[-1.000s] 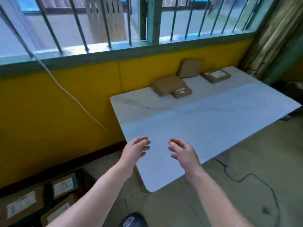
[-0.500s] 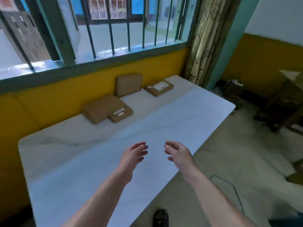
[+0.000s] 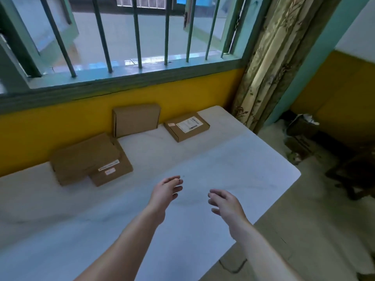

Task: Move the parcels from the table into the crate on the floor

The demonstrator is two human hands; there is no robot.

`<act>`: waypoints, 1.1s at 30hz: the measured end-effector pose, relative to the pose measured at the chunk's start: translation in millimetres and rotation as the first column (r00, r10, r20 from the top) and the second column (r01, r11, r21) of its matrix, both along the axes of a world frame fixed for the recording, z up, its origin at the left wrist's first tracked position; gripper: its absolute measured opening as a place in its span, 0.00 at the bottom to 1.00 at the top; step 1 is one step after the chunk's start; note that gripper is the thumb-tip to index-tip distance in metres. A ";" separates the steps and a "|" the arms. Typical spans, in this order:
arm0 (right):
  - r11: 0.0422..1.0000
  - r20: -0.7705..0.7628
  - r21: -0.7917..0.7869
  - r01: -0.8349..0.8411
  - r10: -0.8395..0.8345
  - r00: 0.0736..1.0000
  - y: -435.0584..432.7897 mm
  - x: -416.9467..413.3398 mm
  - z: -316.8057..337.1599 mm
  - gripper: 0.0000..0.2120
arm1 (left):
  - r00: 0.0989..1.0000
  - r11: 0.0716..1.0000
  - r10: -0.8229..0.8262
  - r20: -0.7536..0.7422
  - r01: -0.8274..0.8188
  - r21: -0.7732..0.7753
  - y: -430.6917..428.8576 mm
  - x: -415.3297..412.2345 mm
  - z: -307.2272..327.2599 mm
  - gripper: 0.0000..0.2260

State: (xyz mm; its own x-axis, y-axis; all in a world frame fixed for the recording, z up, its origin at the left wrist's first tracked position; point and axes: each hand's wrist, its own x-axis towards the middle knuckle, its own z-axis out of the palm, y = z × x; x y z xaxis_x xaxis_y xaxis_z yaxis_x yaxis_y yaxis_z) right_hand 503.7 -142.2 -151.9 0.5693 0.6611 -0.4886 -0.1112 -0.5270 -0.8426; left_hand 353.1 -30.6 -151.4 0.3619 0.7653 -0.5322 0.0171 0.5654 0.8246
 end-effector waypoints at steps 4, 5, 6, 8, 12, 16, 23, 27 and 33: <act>0.997 -0.045 -0.008 -0.080 0.080 0.996 53.3 50.7 -15.0 0.08 | 0.994 0.995 0.097 -0.042 -0.097 -0.009 31.0 35.4 -14.2 0.08; 0.995 -0.053 -0.009 -0.099 0.099 0.994 67.3 64.7 -19.7 0.09 | 0.990 0.992 0.128 -0.055 -0.129 -0.016 38.4 44.8 -17.6 0.08; 0.993 -0.059 -0.006 -0.121 0.120 0.991 81.8 79.6 -24.4 0.11 | 0.984 0.986 0.163 -0.067 -0.165 -0.020 46.4 54.8 -20.8 0.08; 0.987 -0.078 -0.015 -0.162 0.160 0.984 111.4 109.9 -34.5 0.14 | 0.968 0.971 0.233 -0.096 -0.237 -0.036 61.8 75.5 -26.1 0.09; 0.982 -0.091 -0.035 -0.187 0.183 0.979 174.4 165.8 -54.0 0.18 | 0.943 0.953 0.285 -0.174 -0.298 -0.053 93.5 123.3 -31.2 0.09; 0.981 -0.003 -0.038 -0.192 0.192 0.981 240.2 211.7 -69.2 0.19 | 0.917 0.949 0.299 -0.265 -0.316 -0.021 130.1 159.7 -42.6 0.11; 0.976 0.148 -0.039 -0.213 0.216 0.965 321.7 249.7 -79.7 0.26 | 0.860 0.934 0.346 -0.376 -0.355 0.048 186.8 190.7 -57.7 0.24; 0.959 0.136 -0.053 -0.278 0.282 0.950 344.6 254.7 -87.4 0.27 | 0.866 0.938 0.342 -0.364 -0.339 0.074 207.9 203.6 -63.4 0.22; 0.955 0.070 0.005 -0.296 0.295 0.953 333.9 248.9 -97.2 0.20 | 0.844 0.908 0.414 -0.340 -0.408 0.091 203.5 199.6 -68.3 0.11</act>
State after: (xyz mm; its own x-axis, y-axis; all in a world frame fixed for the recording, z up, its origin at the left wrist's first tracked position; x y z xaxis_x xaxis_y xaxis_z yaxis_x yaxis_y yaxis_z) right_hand 752.6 191.7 -249.1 0.3785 0.8118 -0.4446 0.1052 -0.5150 -0.8507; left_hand 552.7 172.9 -219.7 -0.1914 0.8119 -0.5516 0.0694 0.5717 0.8175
